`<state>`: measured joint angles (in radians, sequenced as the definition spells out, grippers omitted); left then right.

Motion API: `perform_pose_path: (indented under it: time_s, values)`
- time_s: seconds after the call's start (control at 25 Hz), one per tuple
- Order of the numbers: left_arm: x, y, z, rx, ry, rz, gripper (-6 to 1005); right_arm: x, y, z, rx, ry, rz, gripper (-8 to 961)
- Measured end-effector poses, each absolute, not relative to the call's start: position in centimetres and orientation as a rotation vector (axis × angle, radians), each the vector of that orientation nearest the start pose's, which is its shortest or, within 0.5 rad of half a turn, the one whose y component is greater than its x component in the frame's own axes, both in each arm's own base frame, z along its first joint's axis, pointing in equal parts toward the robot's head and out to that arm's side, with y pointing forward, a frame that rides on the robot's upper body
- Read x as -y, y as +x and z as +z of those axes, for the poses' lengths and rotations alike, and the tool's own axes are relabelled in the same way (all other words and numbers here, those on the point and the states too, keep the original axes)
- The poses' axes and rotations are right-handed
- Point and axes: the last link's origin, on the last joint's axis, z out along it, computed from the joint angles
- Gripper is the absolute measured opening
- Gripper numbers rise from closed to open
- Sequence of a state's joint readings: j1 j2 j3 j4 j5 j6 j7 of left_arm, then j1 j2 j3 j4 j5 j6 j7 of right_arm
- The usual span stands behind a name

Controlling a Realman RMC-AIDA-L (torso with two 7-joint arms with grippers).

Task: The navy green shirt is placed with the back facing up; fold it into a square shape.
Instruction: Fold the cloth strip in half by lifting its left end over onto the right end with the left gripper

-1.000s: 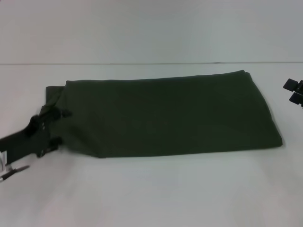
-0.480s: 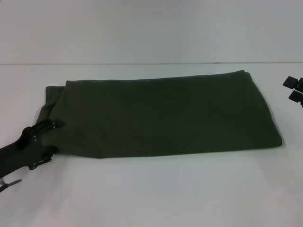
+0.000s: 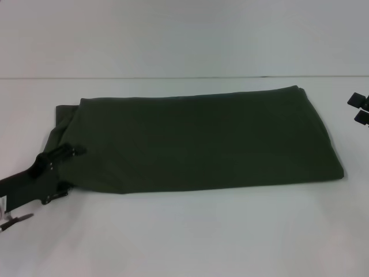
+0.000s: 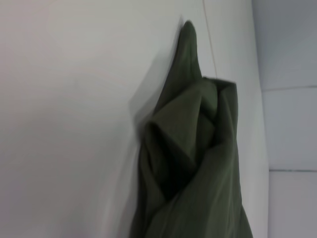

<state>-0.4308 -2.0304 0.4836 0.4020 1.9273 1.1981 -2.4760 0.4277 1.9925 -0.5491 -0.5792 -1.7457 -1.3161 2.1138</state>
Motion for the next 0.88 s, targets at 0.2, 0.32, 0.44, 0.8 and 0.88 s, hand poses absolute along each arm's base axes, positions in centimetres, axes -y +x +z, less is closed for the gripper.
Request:
perform_pose_path:
  time_s: [0.2,0.32,0.44,0.8,0.88]
  values:
    - [-32.8,-35.4,0.7,-2.694,1.686,1.348,818,-34.3,33.3,7.2,-1.661,-1.804,1.131,759]
    - [-33.0,-34.6,1.5,-2.584,1.764,1.441,812,-34.3,33.3,7.2,-1.661,-1.804,1.134,759]
    - [-32.8,-34.8,1.5,-2.591,1.767,1.415,806,-34.3,33.3,7.0,-1.665,-1.802,1.136,759]
    - [-33.8,-35.0,0.1,-2.694,1.777,1.315,788,-34.3,33.3,7.0,-1.664,-1.802,1.137,759]
    - [-33.9,-34.8,0.1,-2.683,1.782,1.329,784,-34.3,33.3,7.0,-1.668,-1.798,1.138,759]
